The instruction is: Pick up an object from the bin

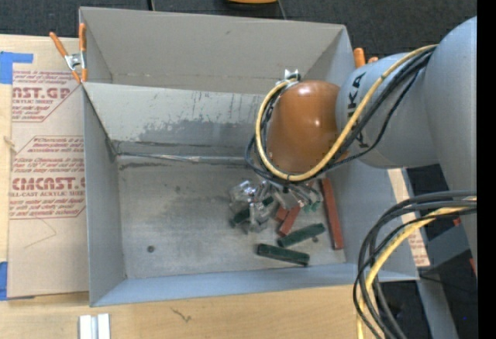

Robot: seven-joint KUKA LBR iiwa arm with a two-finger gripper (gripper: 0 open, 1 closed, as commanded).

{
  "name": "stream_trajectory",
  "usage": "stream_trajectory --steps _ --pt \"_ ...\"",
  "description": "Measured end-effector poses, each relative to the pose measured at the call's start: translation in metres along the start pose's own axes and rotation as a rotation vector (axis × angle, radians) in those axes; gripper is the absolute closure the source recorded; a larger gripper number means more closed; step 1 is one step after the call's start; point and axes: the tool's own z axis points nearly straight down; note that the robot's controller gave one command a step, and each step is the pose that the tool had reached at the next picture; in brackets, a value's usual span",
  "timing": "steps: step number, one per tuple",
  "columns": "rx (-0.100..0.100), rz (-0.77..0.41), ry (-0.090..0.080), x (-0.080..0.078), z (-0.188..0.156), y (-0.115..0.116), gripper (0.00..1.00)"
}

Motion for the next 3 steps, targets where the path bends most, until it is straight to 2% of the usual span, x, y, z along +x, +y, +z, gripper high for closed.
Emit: stream_trajectory --steps 2,3 --pt "-0.001 0.0 0.004 0.001 -0.003 0.0 1.0" --pt "-0.003 0.0 0.01 0.003 -0.023 0.001 1.0"
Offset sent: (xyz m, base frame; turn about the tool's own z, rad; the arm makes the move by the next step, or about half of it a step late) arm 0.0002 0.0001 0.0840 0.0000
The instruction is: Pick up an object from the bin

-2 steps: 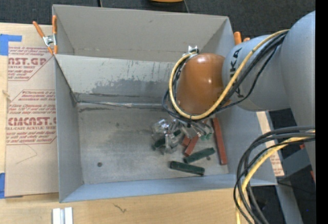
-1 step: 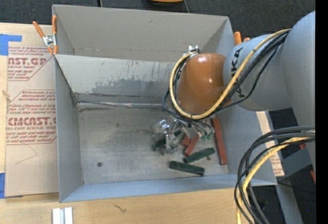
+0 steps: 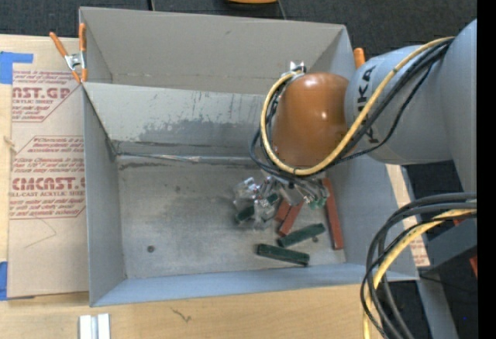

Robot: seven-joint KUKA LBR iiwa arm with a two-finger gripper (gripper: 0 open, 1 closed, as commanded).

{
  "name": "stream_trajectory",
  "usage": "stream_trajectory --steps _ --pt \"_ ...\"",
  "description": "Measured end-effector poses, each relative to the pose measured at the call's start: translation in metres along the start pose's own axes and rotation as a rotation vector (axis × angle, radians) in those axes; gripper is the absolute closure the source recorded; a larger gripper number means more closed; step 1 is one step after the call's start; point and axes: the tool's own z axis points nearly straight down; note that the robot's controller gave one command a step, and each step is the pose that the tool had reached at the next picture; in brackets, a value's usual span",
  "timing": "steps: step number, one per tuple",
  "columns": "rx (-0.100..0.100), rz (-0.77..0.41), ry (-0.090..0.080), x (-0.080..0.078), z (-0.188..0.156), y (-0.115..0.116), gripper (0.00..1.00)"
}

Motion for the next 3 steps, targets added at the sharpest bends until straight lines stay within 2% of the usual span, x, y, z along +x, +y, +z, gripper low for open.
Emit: stream_trajectory --steps 1,2,3 --pt "0.006 0.0 -0.012 -0.0031 -0.016 -0.0013 1.0" --pt "0.007 0.001 -0.014 -0.0033 -0.0198 -0.0012 1.0" --pt "0.004 0.001 -0.009 -0.002 -0.0247 -0.0003 1.0"
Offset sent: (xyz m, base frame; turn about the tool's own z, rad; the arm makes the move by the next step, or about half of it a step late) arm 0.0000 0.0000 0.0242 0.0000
